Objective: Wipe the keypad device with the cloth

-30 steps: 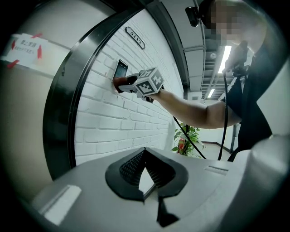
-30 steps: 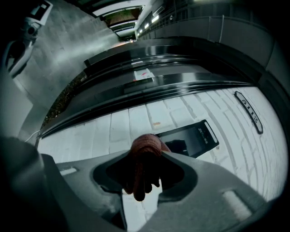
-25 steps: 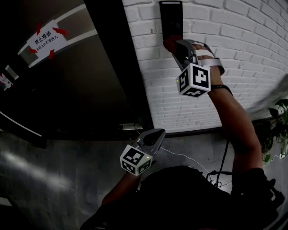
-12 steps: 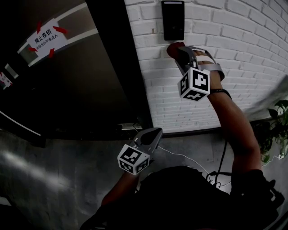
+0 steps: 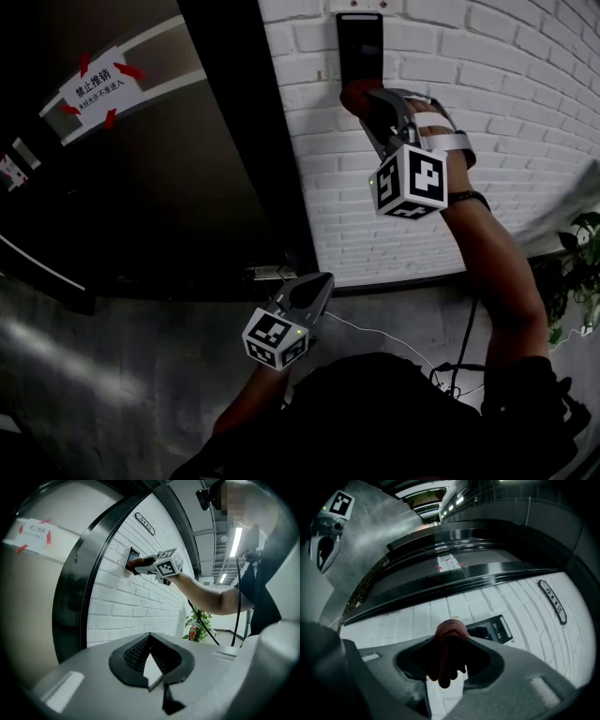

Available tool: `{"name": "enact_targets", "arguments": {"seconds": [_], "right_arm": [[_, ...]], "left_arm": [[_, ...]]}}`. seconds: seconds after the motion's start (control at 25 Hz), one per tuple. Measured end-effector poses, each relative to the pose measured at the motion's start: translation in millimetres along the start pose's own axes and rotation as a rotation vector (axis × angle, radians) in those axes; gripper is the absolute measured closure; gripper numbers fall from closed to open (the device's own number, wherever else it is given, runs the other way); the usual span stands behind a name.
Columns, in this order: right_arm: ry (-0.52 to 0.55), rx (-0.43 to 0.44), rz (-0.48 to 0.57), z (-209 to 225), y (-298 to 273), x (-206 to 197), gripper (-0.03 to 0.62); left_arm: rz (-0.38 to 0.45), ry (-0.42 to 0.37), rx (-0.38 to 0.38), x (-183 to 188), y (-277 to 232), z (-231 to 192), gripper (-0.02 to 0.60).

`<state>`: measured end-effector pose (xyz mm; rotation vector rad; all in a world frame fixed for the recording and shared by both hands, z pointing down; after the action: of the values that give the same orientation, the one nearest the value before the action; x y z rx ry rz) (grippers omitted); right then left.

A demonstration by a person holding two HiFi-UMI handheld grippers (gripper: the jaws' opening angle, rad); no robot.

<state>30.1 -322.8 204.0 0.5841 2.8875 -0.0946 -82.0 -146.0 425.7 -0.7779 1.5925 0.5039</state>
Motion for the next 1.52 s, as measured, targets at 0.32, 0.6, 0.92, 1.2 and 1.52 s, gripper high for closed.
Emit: {"name": "enact_targets", "arguments": {"seconds": [0.32, 0.6, 0.92, 1.2, 1.52], "right_arm": [[-0.002, -0.154, 0.010, 82.5, 0.3, 11.9, 0.450], [0.042, -0.176, -0.009, 113.4, -15.3, 16.5, 0.450], [0.036, -0.165, -0.018, 114.8, -29.2, 14.8, 0.451], [0.037, -0.144, -0.016, 95.5, -29.0, 9.7, 0.451], [0.019, -0.113, -0.018, 75.9, -27.7, 3.3, 0.451]], "left_arm": [[0.016, -0.019, -0.004, -3.7, -2.2, 4.6, 0.566], [0.019, -0.012, -0.002, -5.8, -1.0, 6.5, 0.565], [0.024, -0.008, 0.007, -6.6, 1.1, 4.0, 0.565], [0.025, -0.010, 0.011, -4.9, -0.8, 0.2, 0.565], [0.018, -0.005, 0.005, -4.6, -2.1, 1.2, 0.566]]}}
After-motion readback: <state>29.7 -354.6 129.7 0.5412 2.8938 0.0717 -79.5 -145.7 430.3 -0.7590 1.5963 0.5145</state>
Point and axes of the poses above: the fingertips, and each gripper's own axes: y backward along the fingers, z to its right, x out of its top, the point moved 6 cm from there along y, backward along the fingers, and after that the axes turned 1 degree about y, right-handed, at the moved point
